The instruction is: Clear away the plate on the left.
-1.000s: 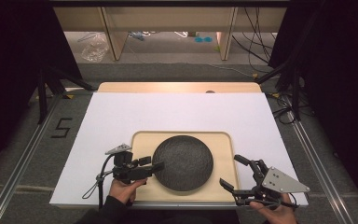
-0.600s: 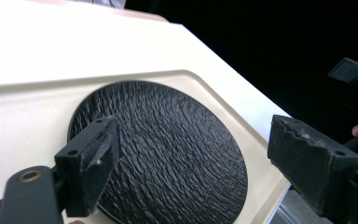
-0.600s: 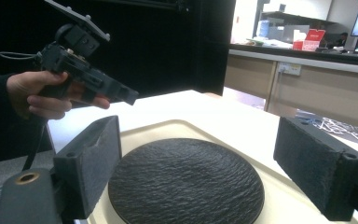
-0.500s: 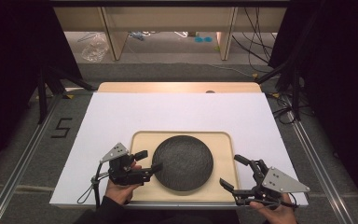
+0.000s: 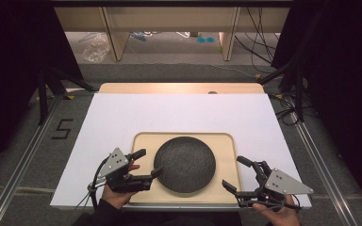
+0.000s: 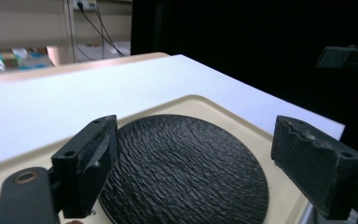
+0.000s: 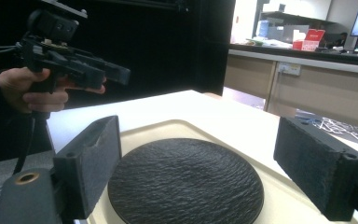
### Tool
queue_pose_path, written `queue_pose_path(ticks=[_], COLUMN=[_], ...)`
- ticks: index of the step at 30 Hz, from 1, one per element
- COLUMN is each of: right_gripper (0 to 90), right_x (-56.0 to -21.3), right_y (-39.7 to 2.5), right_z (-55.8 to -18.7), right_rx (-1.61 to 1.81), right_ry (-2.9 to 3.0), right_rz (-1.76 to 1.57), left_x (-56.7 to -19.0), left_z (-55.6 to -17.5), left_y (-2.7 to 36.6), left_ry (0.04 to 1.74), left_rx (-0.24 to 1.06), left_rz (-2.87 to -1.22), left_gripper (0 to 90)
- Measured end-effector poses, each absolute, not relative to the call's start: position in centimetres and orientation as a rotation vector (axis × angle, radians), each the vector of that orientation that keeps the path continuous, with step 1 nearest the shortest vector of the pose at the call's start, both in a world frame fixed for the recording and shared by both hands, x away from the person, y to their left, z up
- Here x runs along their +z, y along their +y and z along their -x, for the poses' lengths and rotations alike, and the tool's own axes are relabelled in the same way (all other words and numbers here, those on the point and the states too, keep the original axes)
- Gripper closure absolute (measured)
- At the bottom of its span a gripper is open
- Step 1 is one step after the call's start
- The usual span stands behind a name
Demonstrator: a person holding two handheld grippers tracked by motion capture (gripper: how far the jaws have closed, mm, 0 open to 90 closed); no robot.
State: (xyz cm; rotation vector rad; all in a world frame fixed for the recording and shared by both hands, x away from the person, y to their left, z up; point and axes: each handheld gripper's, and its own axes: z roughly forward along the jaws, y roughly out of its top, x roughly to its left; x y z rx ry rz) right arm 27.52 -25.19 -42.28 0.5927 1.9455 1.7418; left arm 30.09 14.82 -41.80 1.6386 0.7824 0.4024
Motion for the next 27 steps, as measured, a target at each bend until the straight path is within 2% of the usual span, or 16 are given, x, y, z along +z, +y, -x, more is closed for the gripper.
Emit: queue_pose_path(ticks=[7, 16, 27], right_gripper=[15.9, 15.8, 15.8], right_x=[-42.3, -42.3, -42.4], right_y=[-25.2, -25.2, -25.0], right_z=[-27.5, -27.5, -27.5], right_rx=[1.742, 1.737, 1.752], right_ry=[1.945, 1.946, 1.945], right_rz=[-0.593, -0.588, -0.589], left_x=[-41.7, -41.7, -42.0], left_z=[-29.3, -28.6, -27.8], left_y=[14.8, 15.4, 15.9], left_ry=[0.715, 0.725, 0.703], left_rx=[0.414, 0.404, 0.394], left_rz=[-1.633, -1.641, -1.695], left_gripper=[12.7, 4.8, 2.8])
